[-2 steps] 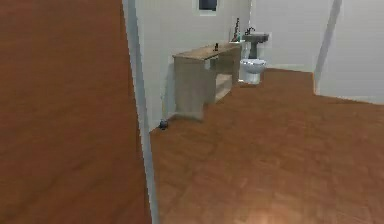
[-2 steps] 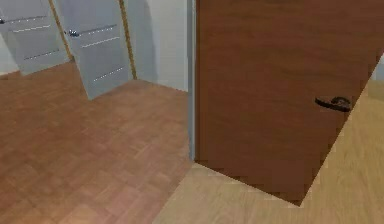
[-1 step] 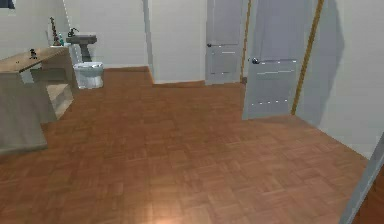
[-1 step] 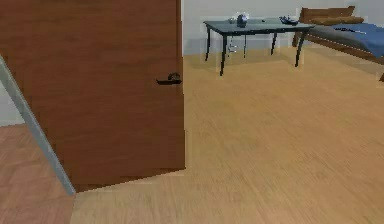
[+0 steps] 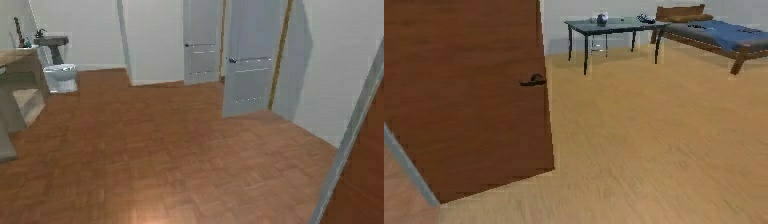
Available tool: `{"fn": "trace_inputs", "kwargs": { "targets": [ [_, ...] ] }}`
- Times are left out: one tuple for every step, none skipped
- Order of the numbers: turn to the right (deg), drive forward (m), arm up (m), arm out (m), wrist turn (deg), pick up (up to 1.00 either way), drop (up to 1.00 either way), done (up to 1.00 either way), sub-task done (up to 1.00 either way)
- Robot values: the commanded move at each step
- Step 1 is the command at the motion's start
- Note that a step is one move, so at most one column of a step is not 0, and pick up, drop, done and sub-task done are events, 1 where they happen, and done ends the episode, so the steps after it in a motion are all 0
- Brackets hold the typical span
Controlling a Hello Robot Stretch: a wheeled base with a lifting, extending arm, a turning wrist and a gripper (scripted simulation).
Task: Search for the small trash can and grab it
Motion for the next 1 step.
{"fn": "trace_inputs", "kwargs": {
  "targets": [
    [0.0,1.00,0.00,0.00,0.0,0.00,0.00,0.00,0.00]
  ]
}}
